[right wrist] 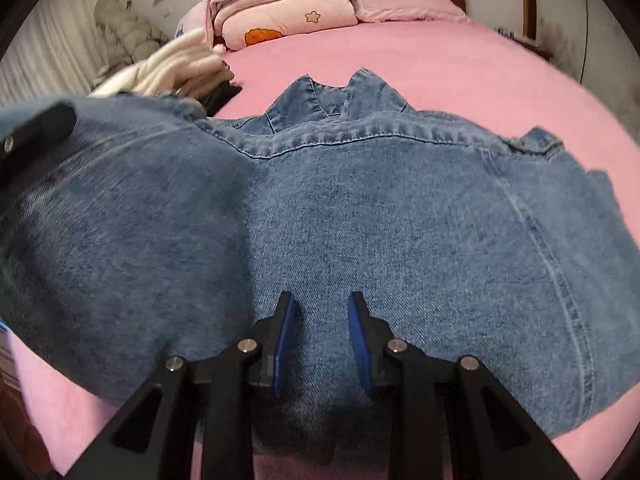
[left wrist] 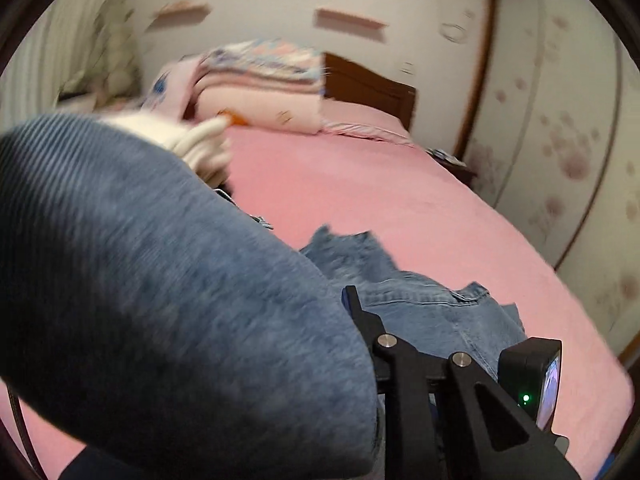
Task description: Fold large clothes
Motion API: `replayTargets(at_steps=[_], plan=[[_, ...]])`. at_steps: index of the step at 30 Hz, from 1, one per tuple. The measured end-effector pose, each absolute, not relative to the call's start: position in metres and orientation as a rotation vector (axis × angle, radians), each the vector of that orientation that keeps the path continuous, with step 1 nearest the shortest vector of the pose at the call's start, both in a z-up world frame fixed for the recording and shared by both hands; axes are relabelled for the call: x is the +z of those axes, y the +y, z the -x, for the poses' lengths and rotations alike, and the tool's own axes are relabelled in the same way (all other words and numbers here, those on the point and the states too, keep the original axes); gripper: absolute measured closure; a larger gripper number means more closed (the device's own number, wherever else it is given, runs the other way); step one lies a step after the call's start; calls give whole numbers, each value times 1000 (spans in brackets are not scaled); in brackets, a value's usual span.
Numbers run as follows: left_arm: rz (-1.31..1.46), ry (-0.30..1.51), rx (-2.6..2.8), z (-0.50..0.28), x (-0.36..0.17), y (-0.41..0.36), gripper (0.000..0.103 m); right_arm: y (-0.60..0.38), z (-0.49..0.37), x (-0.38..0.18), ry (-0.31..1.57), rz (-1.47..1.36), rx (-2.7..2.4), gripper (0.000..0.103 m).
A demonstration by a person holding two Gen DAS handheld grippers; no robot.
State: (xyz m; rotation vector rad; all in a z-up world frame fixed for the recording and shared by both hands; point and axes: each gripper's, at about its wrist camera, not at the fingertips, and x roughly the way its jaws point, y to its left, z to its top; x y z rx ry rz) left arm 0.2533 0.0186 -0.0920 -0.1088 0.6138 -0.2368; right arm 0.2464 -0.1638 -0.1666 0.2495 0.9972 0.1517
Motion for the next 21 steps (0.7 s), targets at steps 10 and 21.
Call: replayTargets(at_steps=[10, 21], plan=[[-157, 567, -400, -238, -76, -130, 86, -280, -163, -111, 829, -257, -132, 76], [-560, 738, -494, -207, -187, -231, 83, -356, -117, -140, 915, -349, -307, 76]])
